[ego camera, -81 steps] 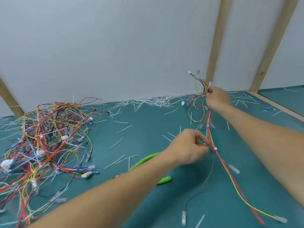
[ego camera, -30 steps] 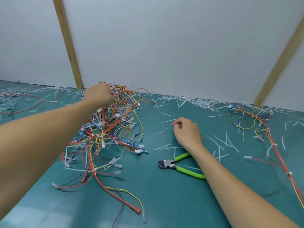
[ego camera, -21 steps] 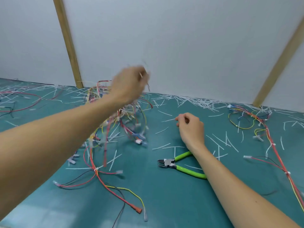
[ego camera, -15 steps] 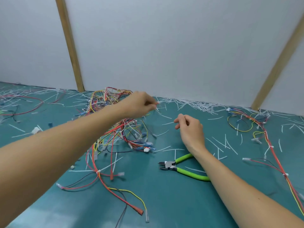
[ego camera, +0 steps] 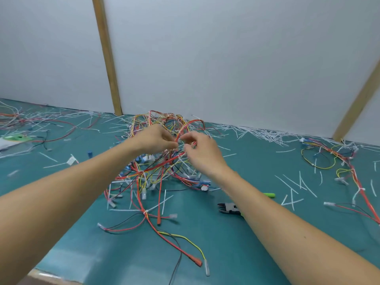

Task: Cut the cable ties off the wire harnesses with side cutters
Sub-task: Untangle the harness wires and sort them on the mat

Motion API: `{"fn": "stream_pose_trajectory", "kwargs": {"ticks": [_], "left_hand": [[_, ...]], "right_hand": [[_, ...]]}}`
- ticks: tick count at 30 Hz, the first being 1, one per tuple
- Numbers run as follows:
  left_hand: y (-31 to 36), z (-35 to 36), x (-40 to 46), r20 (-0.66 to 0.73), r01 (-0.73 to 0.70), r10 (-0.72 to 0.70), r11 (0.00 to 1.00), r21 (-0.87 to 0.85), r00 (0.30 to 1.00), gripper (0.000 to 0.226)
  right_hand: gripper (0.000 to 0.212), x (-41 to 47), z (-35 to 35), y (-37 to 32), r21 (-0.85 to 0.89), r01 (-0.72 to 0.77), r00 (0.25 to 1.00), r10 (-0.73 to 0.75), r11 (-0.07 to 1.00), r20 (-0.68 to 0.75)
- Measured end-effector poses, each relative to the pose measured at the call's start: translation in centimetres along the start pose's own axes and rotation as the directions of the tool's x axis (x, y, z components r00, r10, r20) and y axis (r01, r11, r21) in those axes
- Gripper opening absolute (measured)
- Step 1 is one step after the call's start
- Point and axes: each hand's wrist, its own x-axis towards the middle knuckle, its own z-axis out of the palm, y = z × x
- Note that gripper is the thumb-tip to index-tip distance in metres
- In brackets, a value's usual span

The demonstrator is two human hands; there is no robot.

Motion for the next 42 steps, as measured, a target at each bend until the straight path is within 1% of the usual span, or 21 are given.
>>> {"fn": "stream_pose_trajectory", "kwargs": {"ticks": [4,7,10,12,14,15,17,18,20,21,23,26,27,29,31,33,35,37,39,41,42], "left_hand": [[0.7,0.5,0.1,-0.169,-0.022,0.077,0.952,0.304,0.983,0.017],[0.7,0.0,0.7,-0.333,0.014,0.081,0.962,0.273,0.94,0.024],[0.4,-2.8,1.6,-0.566,0.124,-0.115,0.992,-0.023,0.817,0.037],[-0.3,-5.0,2.1,-0.641,0.15,-0.332,0.935,-0.322,0.692,0.042],[-0.6,-6.0,1.8,-0.655,0.115,-0.487,0.843,-0.525,0.578,0.041],[-0.6,-5.9,1.6,-0.669,0.095,-0.458,0.858,-0.505,0.585,0.038],[0.1,-5.0,1.0,-0.576,0.026,-0.191,0.959,-0.283,0.795,0.031],[0.7,-4.5,0.6,-0.402,-0.027,-0.043,0.986,-0.167,0.915,0.024],[1.5,-3.5,-0.1,-0.104,-0.147,0.151,0.988,0.038,0.983,0.013],[1.5,-3.0,-0.1,-0.094,-0.185,0.197,0.975,0.124,0.976,0.011],[1.6,-2.3,-0.4,-0.229,-0.186,0.226,0.966,0.181,0.947,0.009],[1.2,-1.3,-1.1,-0.47,-0.238,0.39,0.906,0.35,0.792,0.02],[0.8,-1.0,-1.3,-0.477,-0.292,0.494,0.851,0.436,0.727,0.02],[0.2,-0.7,-2.0,-0.38,-0.4,0.609,0.768,0.499,0.696,0.017],[-0.2,-0.1,-2.4,-0.429,-0.378,0.534,0.835,0.4,0.728,0.007],[-1.1,-0.3,-1.7,-0.615,-0.169,0.235,0.972,0.164,0.753,0.014],[-2.1,-1.0,-1.0,-0.464,0.023,0.007,0.998,0.06,0.886,0.031],[-2.5,-0.2,-1.0,-0.226,0.062,-0.042,0.995,0.081,0.973,0.041],[-2.3,0.9,-1.1,-0.211,0.088,-0.066,0.991,0.097,0.975,0.039],[-1.4,0.7,-1.1,-0.378,0.085,-0.065,0.996,0.037,0.924,0.034],[-0.7,0.0,-1.0,-0.509,0.072,-0.076,0.997,-0.028,0.857,0.032]], "right_hand": [[0.027,-1.4,0.9,0.8,-0.236,0.102,0.993,-0.084,0.966,0.086],[0.022,-2.1,0.8,2.2,-0.341,0.166,0.979,-0.115,0.925,0.166],[0.01,-2.6,0.3,2.7,-0.11,0.17,0.985,-0.168,0.979,0.029],[0.015,-2.7,-0.2,2.6,0.101,0.174,0.969,-0.153,0.979,-0.193],[0.016,-2.8,-0.8,2.3,0.211,0.166,0.965,-0.114,0.963,-0.235],[0.016,-2.9,-0.9,2.3,0.195,0.142,0.983,-0.115,0.971,-0.143],[0.029,-3.4,-0.7,2.3,0.028,0.11,0.982,-0.113,0.994,0.153],[0.033,-3.6,-0.5,2.4,-0.049,0.11,0.966,-0.095,0.993,0.239],[0.032,-3.5,-0.7,2.3,-0.045,0.048,0.976,-0.038,0.998,0.216],[0.032,-3.3,-0.9,2.2,0.005,0.0,0.988,0.0,1.0,0.157],[0.028,-3.0,-1.1,2.1,0.038,-0.035,0.994,0.031,0.999,0.107],[0.024,-3.8,-0.9,1.7,-0.158,0.116,0.964,-0.073,0.981,0.255],[0.026,-4.4,-0.7,1.7,-0.188,0.165,0.957,-0.112,0.968,0.267],[0.028,-5.3,-0.6,1.6,-0.232,0.235,0.962,-0.192,0.944,0.192],[0.021,-5.5,-0.5,1.0,-0.257,0.25,0.968,-0.247,0.933,0.046],[0.011,-5.2,-0.3,0.0,-0.183,0.193,0.969,-0.216,0.964,-0.116],[0.01,-4.6,-0.2,-1.1,-0.053,0.108,0.971,-0.117,0.993,-0.208],[0.012,-3.3,-0.1,-1.7,0.079,0.013,0.979,0.004,0.997,-0.202],[0.016,-2.0,-0.2,-1.7,0.171,-0.102,0.987,0.122,0.98,-0.109],[0.019,-0.8,0.0,-1.3,0.163,-0.168,0.986,0.168,0.972,0.014],[0.02,-0.4,0.2,-1.1,0.147,-0.155,0.988,0.149,0.977,0.049]]}}
